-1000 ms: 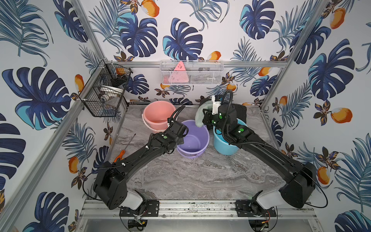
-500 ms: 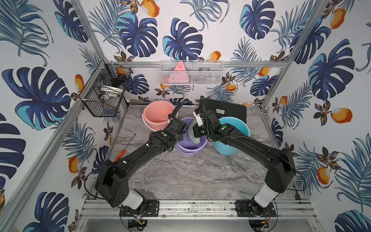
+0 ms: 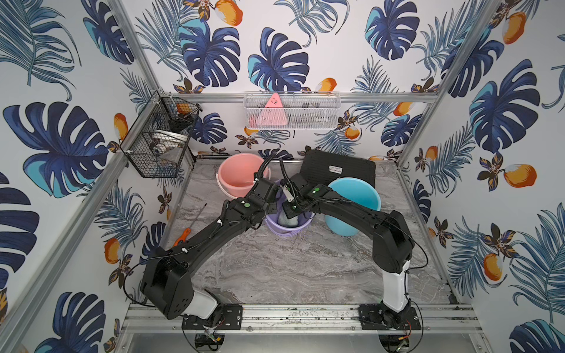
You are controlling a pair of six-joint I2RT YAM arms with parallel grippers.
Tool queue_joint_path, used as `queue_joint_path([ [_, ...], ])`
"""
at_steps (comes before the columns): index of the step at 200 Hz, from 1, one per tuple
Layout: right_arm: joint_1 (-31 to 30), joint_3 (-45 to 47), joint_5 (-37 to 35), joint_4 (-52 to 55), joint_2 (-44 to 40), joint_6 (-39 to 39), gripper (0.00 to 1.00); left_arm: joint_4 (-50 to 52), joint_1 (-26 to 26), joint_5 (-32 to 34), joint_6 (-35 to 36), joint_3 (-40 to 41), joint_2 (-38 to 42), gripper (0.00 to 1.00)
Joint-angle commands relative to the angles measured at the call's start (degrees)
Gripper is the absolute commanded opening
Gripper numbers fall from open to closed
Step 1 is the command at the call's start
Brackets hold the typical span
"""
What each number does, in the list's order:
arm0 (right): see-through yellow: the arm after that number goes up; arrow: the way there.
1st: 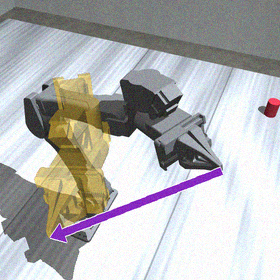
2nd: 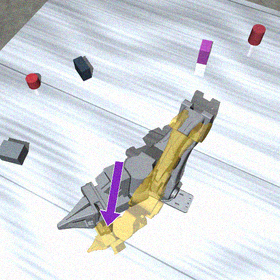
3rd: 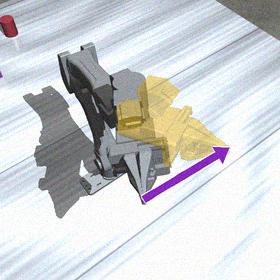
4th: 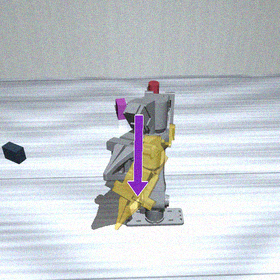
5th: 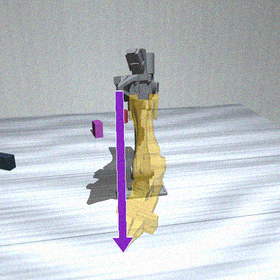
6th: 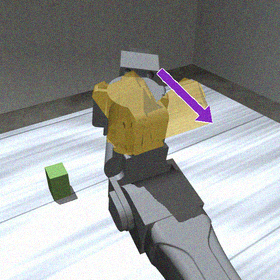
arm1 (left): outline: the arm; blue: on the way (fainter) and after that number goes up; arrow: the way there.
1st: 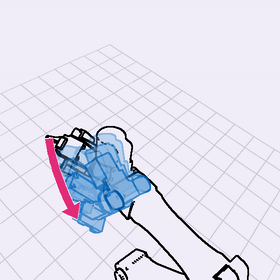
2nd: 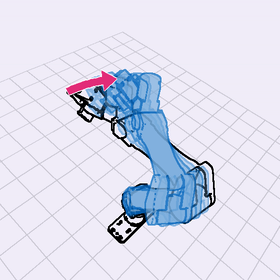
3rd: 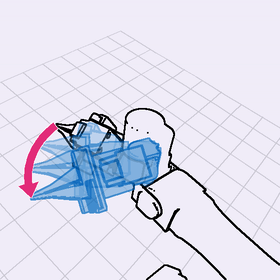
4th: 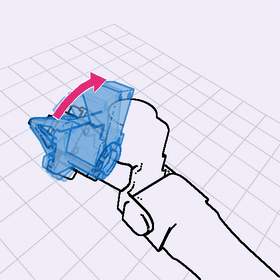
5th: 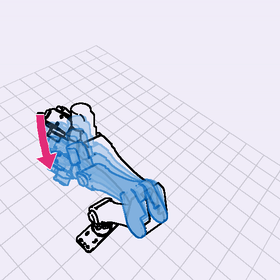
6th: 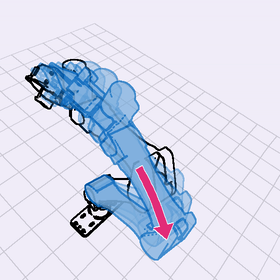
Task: Wipe the inside of the bucket with a cloth
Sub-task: Wipe the dirt from the inside of the bucket.
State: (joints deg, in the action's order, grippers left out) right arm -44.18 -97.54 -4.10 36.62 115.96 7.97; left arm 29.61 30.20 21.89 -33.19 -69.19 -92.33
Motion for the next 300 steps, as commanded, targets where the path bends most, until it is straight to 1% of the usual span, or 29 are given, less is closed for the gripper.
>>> queue_joint_path([
  [1, -0.07, -1.3, -2.8, 3.88, 2.6, 0.13, 0.0, -0.2, -0.44, -0.98, -1.13, -0.3, -0.19, 0.0],
  [27, -0.19, -4.92, -6.39, 7.64, 6.69, 1.24, 0.0, 2.77, -0.49, -0.38, -0.27, -2.06, -3.33, 0.0],
  [48, -0.17, -7.93, -10.24, 9.77, 10.19, 2.49, 0.0, 3.06, -0.51, -0.57, 0.29, -2.12, -5.44, 0.0],
  [61, -0.12, -11.42, -13.91, 12.81, 13.93, 4.06, 0.0, 2.28, -0.52, -0.94, 0.32, -1.34, -5.9, 0.0],
  [77, -0.03, -17.53, -18.23, 19.08, 19.41, 6.73, 0.0, 1.02, -0.55, -1.32, 0.15, -0.21, -5.71, 0.0],
  [89, -0.03, -21.48, -19.33, 23.68, 22.8, 8.3, 0.0, 0.22, -0.56, -1.58, -0.03, 0.6, -5.2, 0.0],
  [104, -0.04, -22.51, -18.14, 26.01, 24.62, 9.39, 0.0, -0.25, -0.5, -1.37, 0.05, 1.07, -4.8, 0.0],
  [120, -0.06, -20.64, -15.01, 25.25, 23.85, 10.23, 0.0, -0.34, -0.54, -0.81, 0.31, 0.98, -4.53, 0.0],
  [136, -0.2, -18.64, -8.54, 23.81, 22.15, 10.06, 0.0, -0.47, -0.56, -0.1, 0.49, 0.88, -4.74, 0.0],
  [151, -0.61, -17.31, -0.01, 22.83, 20.68, 9.06, 0.0, -0.85, -0.56, -0.09, 0.42, 1.05, -4.93, 0.0],
  [182, -1.59, -14.05, 19.14, 17.05, 17.1, 6.61, 0.0, -1.72, -0.57, -0.32, -0.28, 1.49, -4.83, 0.0],
  [197, -1.52, -11.63, 27.66, 11.83, 14.66, 5.84, 0.0, -1.94, -0.53, -0.14, -0.6, 1.84, -4.54, 0.0],
  [215, -1.52, -8.2, 35.24, 4.53, 11.59, 6.56, 0.0, -2.29, -0.46, 0.15, -0.71, 2.72, -3.93, 0.0],
  [237, -1.02, -2.75, 41.5, -6.68, 7.26, 10.44, 0.0, -2.52, -0.44, 0.57, -0.74, 3.62, -3.3, 0.0],
  [247, -0.69, 0.58, 42.6, -13.56, 5.05, 13.36, 0.0, -2.71, -0.41, 0.69, -0.89, 4.08, -2.88, 0.0],
  [256, -0.45, 1.72, 42.87, -16.4, 4.1, 14.85, 0.0, -3.06, -0.37, 0.58, -1.07, 4.54, -2.44, 0.0],
  [266, -0.34, 1.9, 42.51, -17.55, 3.72, 15.66, 0.0, -3.61, -0.36, 0.44, -1.11, 5.11, -1.94, 0.0],
  [286, -0.46, 0.56, 43.66, -15.5, 4.74, 15.44, 0.0, -3.85, -0.31, 0.42, -1.26, 5.64, -1.71, 0.0],
  [300, -0.39, 2.57, 43.18, -17.46, 4.26, 16.78, 0.0, -4.45, -0.09, 0.17, -1.04, 6.07, -1.84, 0.0],
])
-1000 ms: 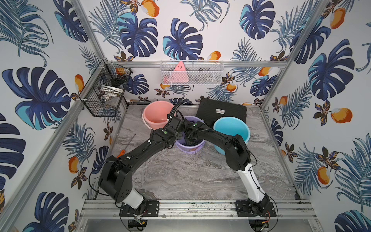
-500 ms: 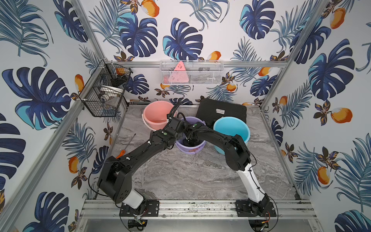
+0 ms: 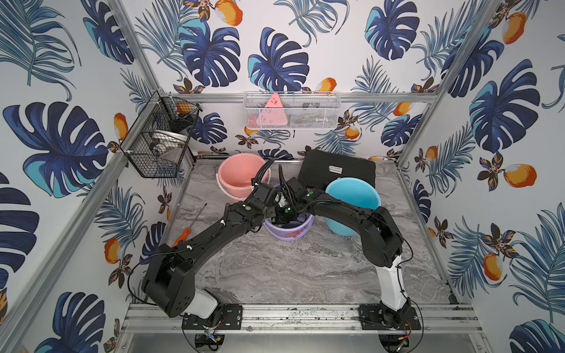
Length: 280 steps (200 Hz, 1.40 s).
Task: Wipe the inside of the bucket with a cloth
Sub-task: Wipe the dirt from the inside of the bucket.
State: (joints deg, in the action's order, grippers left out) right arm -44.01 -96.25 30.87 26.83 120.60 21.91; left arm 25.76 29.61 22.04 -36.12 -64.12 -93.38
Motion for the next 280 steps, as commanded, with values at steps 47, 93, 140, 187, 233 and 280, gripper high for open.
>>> queue_joint_path([
  [47, -1.31, -5.26, -3.96, 9.59, 2.23, -2.47, 0.0, 0.35, 0.69, 1.95, 1.58, 0.47, -1.16, 0.0],
  [93, -1.26, -10.29, -32.3, 25.5, 2.3, -6.26, 0.0, 1.14, 0.68, 3.9, 1.62, 0.05, -1.45, 0.0],
  [140, -1.19, -24.63, -48.47, 38.44, 10.99, -6.13, 0.0, 0.74, 1.0, 4.02, 1.58, 0.61, -0.29, 0.0],
  [187, -0.44, -31.86, -55.35, 46.64, 17.75, -5.03, 0.0, 0.3, 1.24, 5.12, 2.47, 1.25, 1.42, 0.0],
  [233, -0.64, -29.47, -45.2, 50.41, 18.87, -5.69, 0.0, 0.49, 1.29, 5.82, 2.68, 0.83, 0.23, 0.0],
  [280, -0.88, -28.44, -28.01, 49.66, 21.78, -6.86, 0.0, 1.2, 2.37, 6.34, 2.03, -0.16, -1.45, 0.0],
])
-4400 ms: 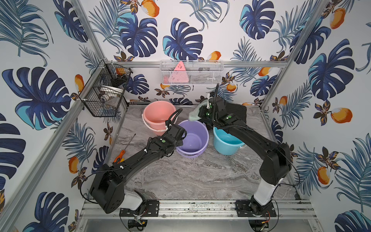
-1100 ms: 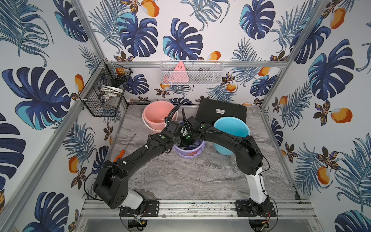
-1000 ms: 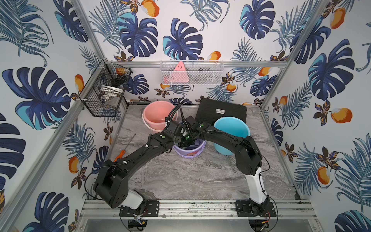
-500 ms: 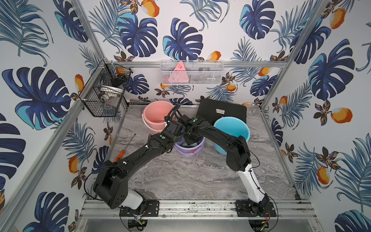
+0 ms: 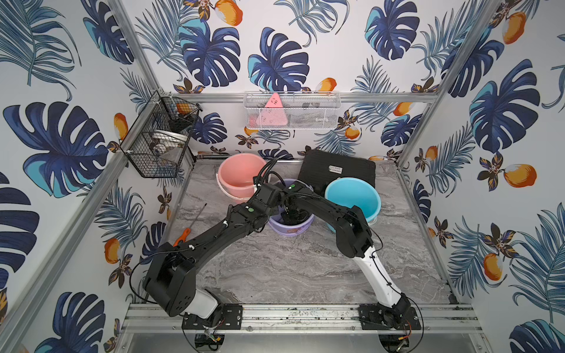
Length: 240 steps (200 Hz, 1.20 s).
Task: Wipe the inside of the bucket with a cloth
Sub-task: Wipe the dirt from the inside of the bucket.
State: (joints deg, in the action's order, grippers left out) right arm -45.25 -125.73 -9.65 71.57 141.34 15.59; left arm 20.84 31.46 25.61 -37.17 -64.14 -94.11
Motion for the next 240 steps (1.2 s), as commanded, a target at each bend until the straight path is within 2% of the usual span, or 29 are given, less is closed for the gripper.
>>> queue_joint_path([
  [1, 0.35, 1.12, 12.97, 4.78, 1.04, -0.55, 0.0, 6.13, 0.48, 2.74, 3.07, -0.13, -0.73, 0.0],
  [50, 0.52, 3.58, 35.78, -3.37, -2.18, -1.06, 0.0, 5.78, 0.87, 2.33, 2.22, 0.26, -1.27, 0.0],
  [79, 1.22, 10.27, 50.0, -15.98, -8.44, 2.2, 0.0, 6.12, 0.97, 2.93, 1.95, 0.32, -1.19, 0.0],
  [113, 3.64, 21.44, 57.22, -35.72, -17.03, 11.26, 0.0, 6.05, 1.03, 3.09, 2.12, 0.29, -1.26, 0.0],
  [138, 4.46, 25.19, 58.53, -43.45, -20.24, 14.75, 0.0, 5.7, 0.99, 3.01, 2.01, 0.57, -1.17, 0.0],
  [165, 4.47, 23.35, 60.85, -41.33, -18.94, 14.51, 0.0, 5.14, 0.97, 3.22, 2.02, 0.74, -0.99, 0.0],
  [185, 4.38, 23.05, 59.97, -38.4, -19.0, 12.68, 0.0, 4.54, 1.07, 4.34, 2.01, 0.95, -0.9, 0.0],
  [240, 4.21, 16.5, 38.38, -12.03, -18.55, 1.11, 0.0, 4.07, 3.27, 14.19, 1.05, 2.66, 2.34, 0.0],
])
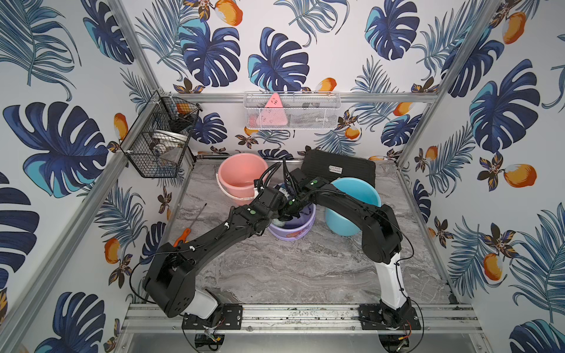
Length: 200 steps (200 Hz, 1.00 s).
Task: Wipe the inside of the bucket with a cloth
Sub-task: Wipe the dirt from the inside of the bucket.
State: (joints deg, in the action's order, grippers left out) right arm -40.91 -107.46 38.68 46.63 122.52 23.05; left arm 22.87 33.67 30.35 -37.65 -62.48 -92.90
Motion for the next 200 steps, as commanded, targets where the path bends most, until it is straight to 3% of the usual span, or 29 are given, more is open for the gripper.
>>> queue_joint_path([
  [1, -0.14, -1.78, -10.25, 13.24, 0.26, -6.39, 0.0, 2.02, 1.14, 9.68, 1.44, 1.02, 1.23, 0.0],
  [38, -0.42, -1.5, -19.85, 20.43, -1.36, -7.65, 0.0, 2.79, 3.01, 15.14, -0.59, 1.83, 2.98, 0.0],
  [63, -1.02, -3.32, -30.37, 24.97, -1.56, -7.43, 0.0, 3.47, 4.72, 17.64, -0.85, 1.43, 2.5, 0.0],
  [91, -1.52, -5.99, -44.11, 26.03, -1.78, -5.59, 0.0, 4.2, 6.51, 18.76, -1.34, 1.09, 1.54, 0.0],
  [140, -3.93, -8.45, -58.08, 22.68, -1.1, -4.12, 0.0, 2.7, 8.43, 18.17, -1.8, 2.59, 2.0, 0.0],
  [173, -4.7, -7.56, -63.1, 20.84, 0.05, -2.31, 0.0, 1.93, 8.61, 16.99, -1.62, 3.2, 2.02, 0.0],
  [200, -6.03, -6.74, -60.52, 21.19, 2.09, -1.5, 0.0, 0.91, 8.62, 15.47, -1.45, 3.93, 2.09, 0.0],
])
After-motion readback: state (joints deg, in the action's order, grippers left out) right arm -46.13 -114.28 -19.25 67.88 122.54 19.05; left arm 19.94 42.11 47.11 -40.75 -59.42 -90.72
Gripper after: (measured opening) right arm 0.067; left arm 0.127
